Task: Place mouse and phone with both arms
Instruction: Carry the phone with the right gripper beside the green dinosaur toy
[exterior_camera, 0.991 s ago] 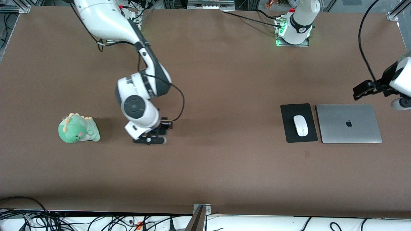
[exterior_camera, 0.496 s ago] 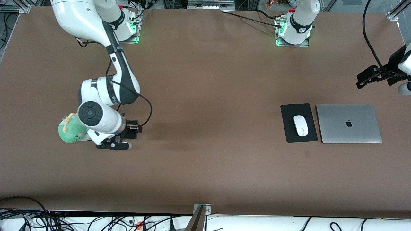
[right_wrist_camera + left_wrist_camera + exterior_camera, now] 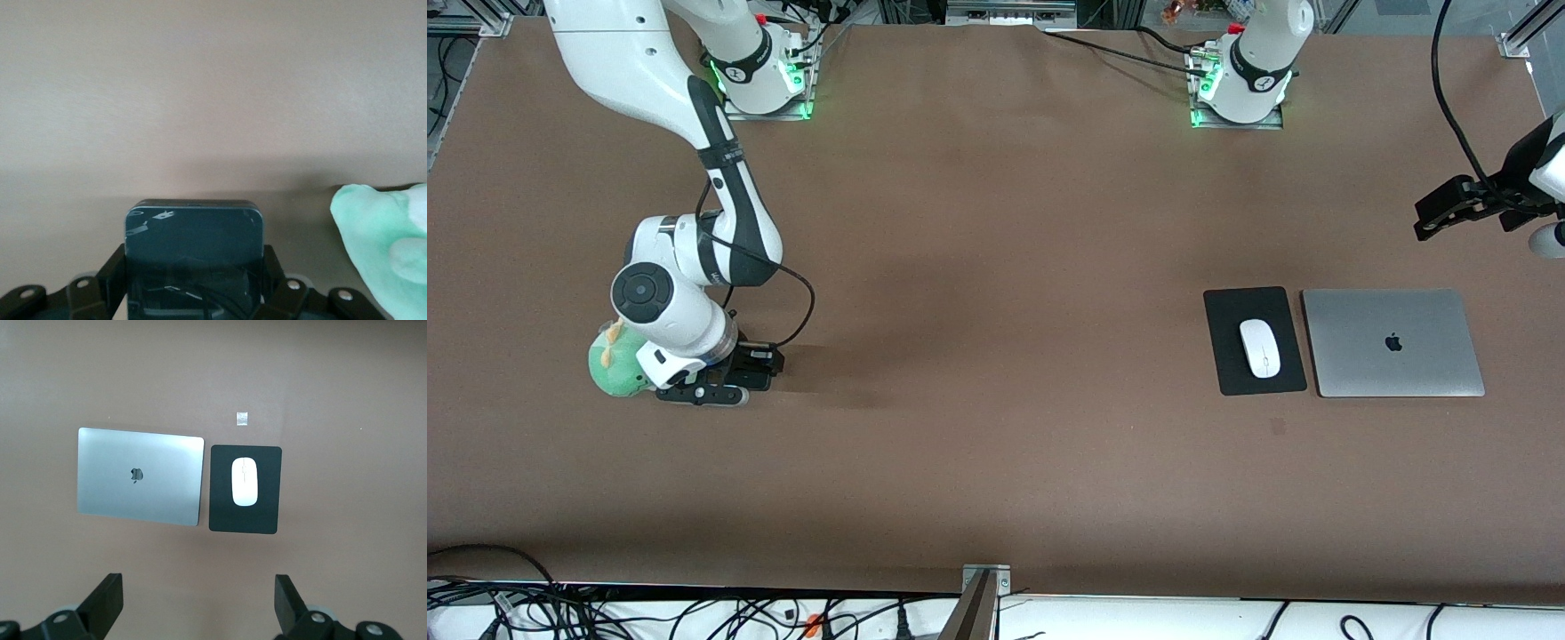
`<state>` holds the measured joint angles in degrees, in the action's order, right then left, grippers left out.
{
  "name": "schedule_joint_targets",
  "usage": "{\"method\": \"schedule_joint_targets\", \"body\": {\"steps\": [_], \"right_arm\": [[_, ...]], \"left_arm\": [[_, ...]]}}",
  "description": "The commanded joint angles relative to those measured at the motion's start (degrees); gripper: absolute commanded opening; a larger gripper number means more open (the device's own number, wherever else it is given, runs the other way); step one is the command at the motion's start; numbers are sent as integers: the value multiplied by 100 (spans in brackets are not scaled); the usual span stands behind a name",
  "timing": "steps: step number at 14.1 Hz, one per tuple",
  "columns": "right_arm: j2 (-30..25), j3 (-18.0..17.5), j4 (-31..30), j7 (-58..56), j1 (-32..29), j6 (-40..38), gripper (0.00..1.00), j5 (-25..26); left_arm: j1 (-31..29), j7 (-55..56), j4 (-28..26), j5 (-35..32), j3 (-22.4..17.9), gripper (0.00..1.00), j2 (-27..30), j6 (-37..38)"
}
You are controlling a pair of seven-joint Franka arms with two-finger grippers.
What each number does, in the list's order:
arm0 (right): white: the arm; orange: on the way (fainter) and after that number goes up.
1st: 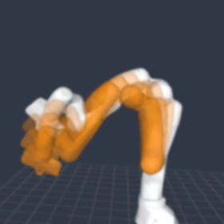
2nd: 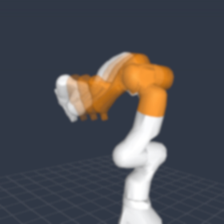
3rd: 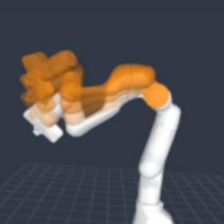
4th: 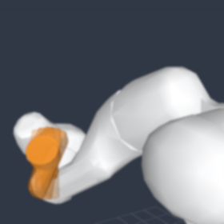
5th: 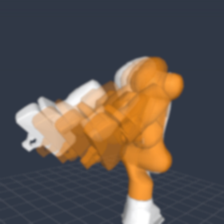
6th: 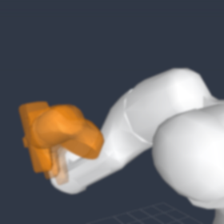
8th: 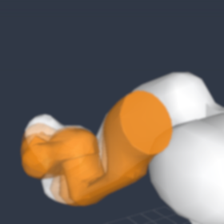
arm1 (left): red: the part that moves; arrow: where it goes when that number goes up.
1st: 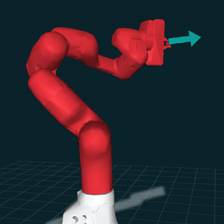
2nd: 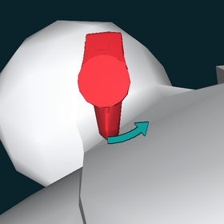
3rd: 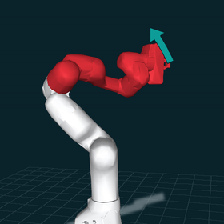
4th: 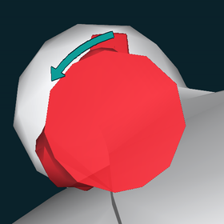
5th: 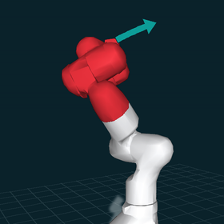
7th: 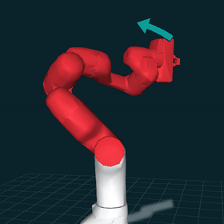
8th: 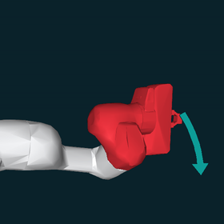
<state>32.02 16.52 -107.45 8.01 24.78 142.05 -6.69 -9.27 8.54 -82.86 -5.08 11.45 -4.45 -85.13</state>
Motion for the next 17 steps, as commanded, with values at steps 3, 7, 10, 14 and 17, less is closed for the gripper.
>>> {"method": "schedule_joint_targets", "body": {"steps": [3,7,10,14,17], "right_arm": [[-284,-61,-943,-185,-43,1051,13,-280],[-161,-96,-1146,-185,-34,1500,21,-386],[-134,-140,-1155,-194,-43,1501,100,-395],[-152,-201,-963,-203,-34,1256,100,-386],[-196,-184,-165,-168,-95,-102,100,-779]], "left_arm": [[-49,-133,-125,148,15,100,137,32],[-49,-133,-116,148,15,100,137,32],[-49,-133,-116,148,15,100,137,32],[-49,-133,-116,148,6,100,137,32],[-49,-133,-116,148,6,100,137,32]]}}
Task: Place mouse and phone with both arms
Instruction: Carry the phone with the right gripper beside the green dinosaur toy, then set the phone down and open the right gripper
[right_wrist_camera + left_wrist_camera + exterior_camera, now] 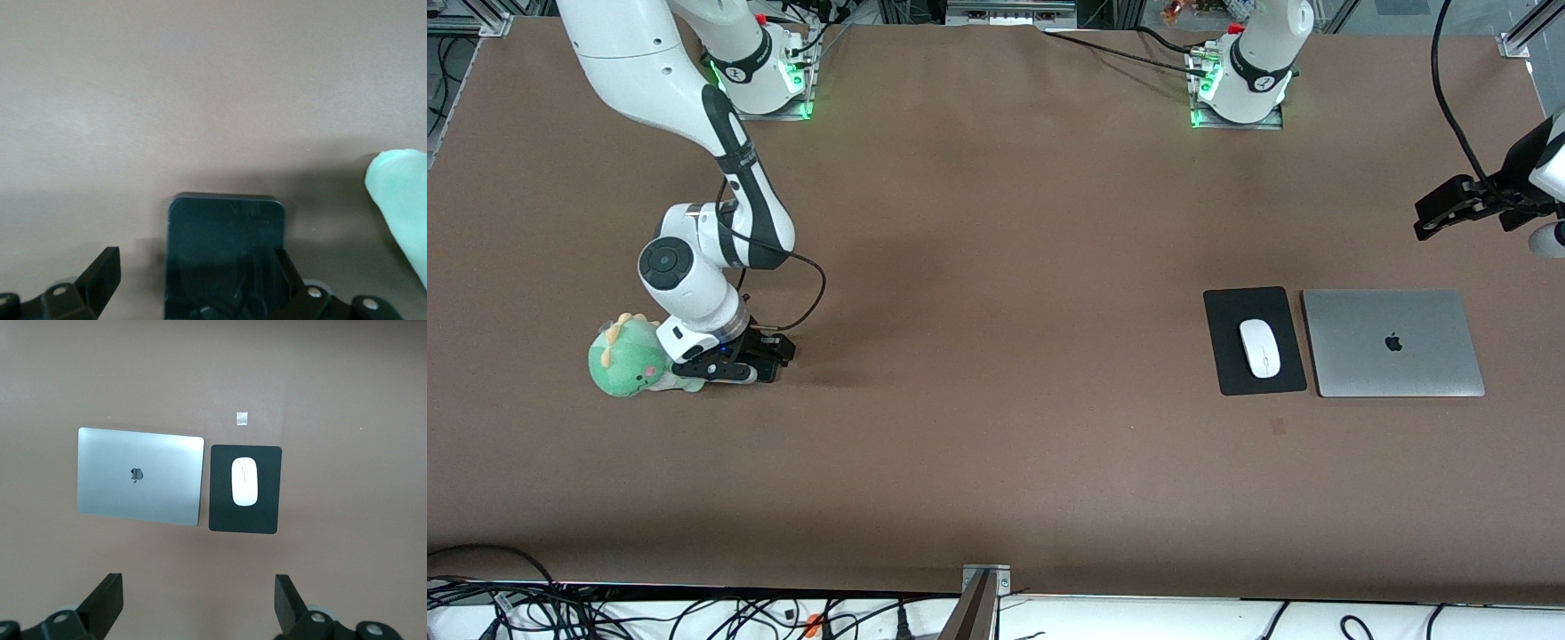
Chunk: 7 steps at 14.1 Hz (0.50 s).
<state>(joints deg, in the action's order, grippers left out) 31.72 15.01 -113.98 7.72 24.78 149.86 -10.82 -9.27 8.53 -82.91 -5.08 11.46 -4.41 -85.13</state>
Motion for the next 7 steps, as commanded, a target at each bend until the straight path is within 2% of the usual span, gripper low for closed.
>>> {"method": "schedule_joint_targets", "body": {"steps": [1,4,7], "right_arm": [[-167,-16,822,-166,-157,-1385,100,-577],[-245,-7,1474,-192,-439,-2406,100,-631],[-622,81,1563,-708,-571,-2796,100,-632]], "left_arm": [[-49,-132,-112,147,6,100,133,32],[-49,-132,-103,147,6,100,133,23],[-49,-123,-112,156,6,100,133,23]]}}
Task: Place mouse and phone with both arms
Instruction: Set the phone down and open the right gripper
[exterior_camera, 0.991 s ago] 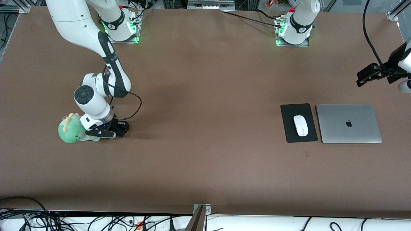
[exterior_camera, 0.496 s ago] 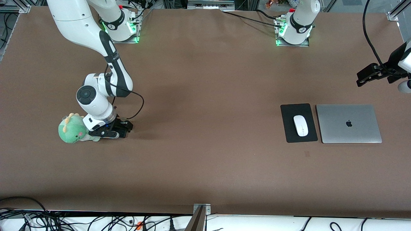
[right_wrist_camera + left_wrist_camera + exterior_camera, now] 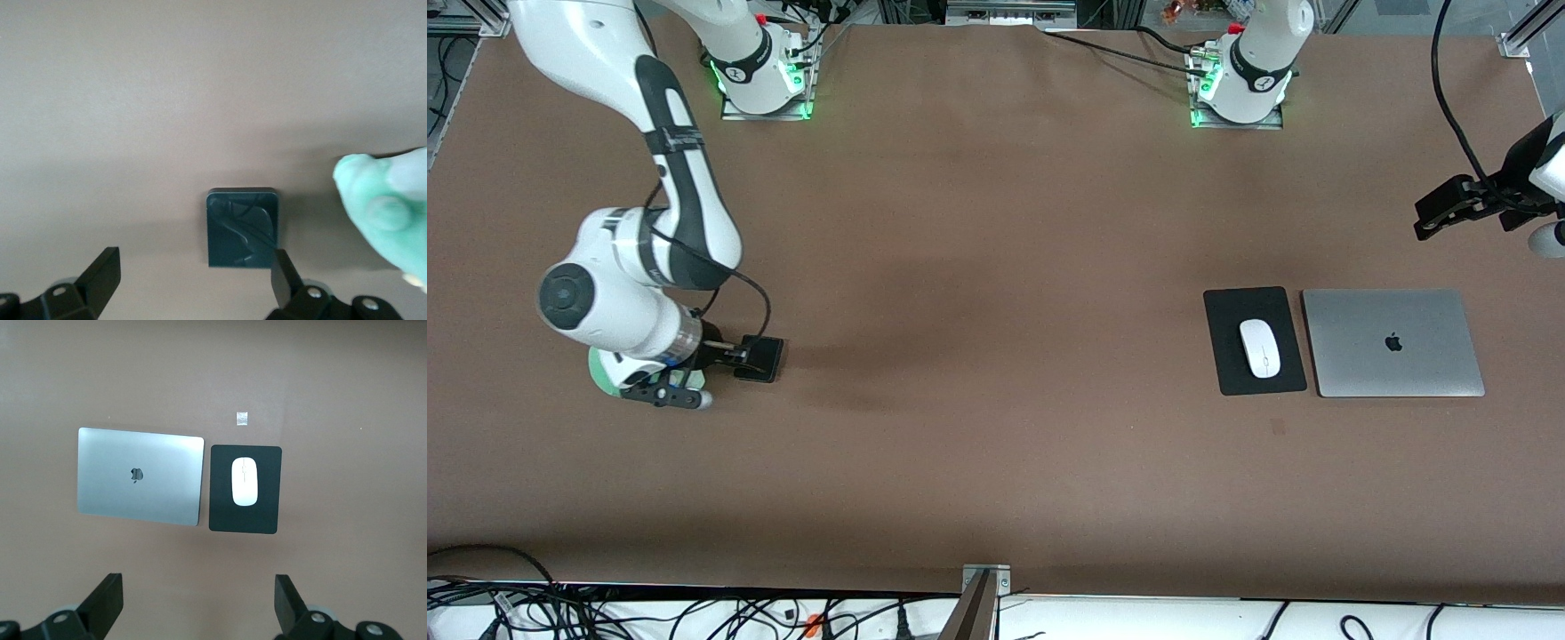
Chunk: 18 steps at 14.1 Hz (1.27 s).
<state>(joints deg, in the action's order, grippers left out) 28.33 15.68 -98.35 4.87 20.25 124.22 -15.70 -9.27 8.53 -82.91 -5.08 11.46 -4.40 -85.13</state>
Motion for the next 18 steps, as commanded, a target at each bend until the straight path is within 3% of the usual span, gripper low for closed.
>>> {"method": "schedule_joint_targets", "body": {"steps": [1,6,9,12,16,18], "right_arm": [[-423,119,0,-660,-118,-284,100,-144],[-1092,576,9,-1199,-109,-952,100,-39],[-1339,813,481,-1208,-118,-1792,100,593],[-1313,858,1186,-1173,-126,-2752,100,788],[-1585,963,1213,-1111,-109,-3202,100,910],[-1830,850,1161,-1085,-144,-3430,100,1007]], "left_arm": [[-49,-123,-112,226,-3,100,132,31],[-49,-123,-225,297,6,100,219,58],[-49,-132,-463,297,6,100,343,-4],[-49,-482,-472,297,6,100,352,-21],[-49,-554,-489,297,23,100,396,-108],[-49,-720,-647,314,23,100,492,-284]]}}
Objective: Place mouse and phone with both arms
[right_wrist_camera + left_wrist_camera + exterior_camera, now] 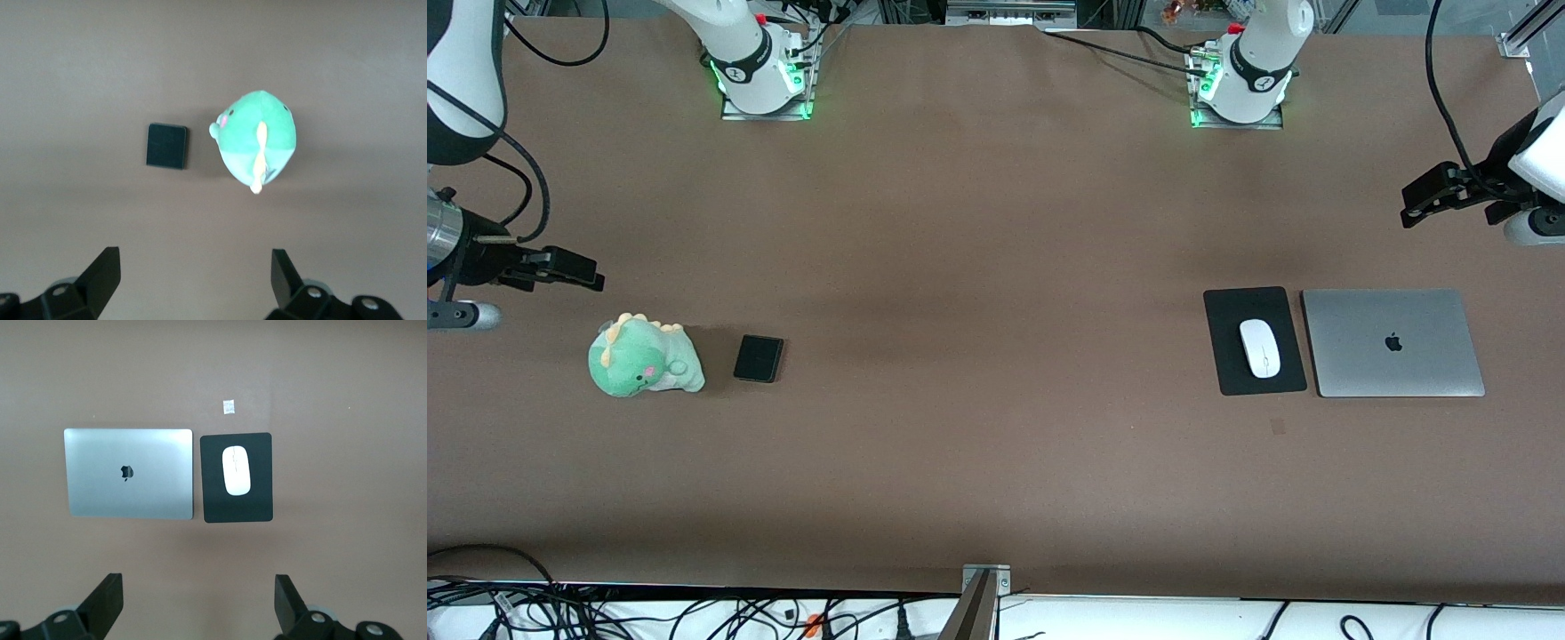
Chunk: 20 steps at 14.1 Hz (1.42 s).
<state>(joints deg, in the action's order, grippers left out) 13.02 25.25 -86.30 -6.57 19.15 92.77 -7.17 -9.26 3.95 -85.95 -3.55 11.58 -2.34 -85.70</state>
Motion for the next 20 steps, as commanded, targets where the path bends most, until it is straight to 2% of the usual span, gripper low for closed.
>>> {"method": "schedule_joint_targets", "body": {"steps": [1,2,4,5,6,20], "right_arm": [[-379,-239,-54,77,-199,-442,100,163],[-441,-571,-45,138,-514,-583,100,163],[-616,-1650,-80,401,-1471,-672,100,338],[-660,-2038,-132,498,-1823,-681,100,382],[-661,-2129,-116,621,-1905,-673,100,409],[-591,-2130,43,648,-1880,-681,100,383]], "left_arm": [[-50,-298,-448,205,11,100,356,-324],[-50,-298,-493,293,11,100,374,-360],[-50,-298,-484,320,2,100,375,-360],[-50,-298,-476,320,2,100,375,-351],[-50,-298,-475,320,2,100,383,-334],[-50,-298,-458,329,2,100,392,-307]]}}
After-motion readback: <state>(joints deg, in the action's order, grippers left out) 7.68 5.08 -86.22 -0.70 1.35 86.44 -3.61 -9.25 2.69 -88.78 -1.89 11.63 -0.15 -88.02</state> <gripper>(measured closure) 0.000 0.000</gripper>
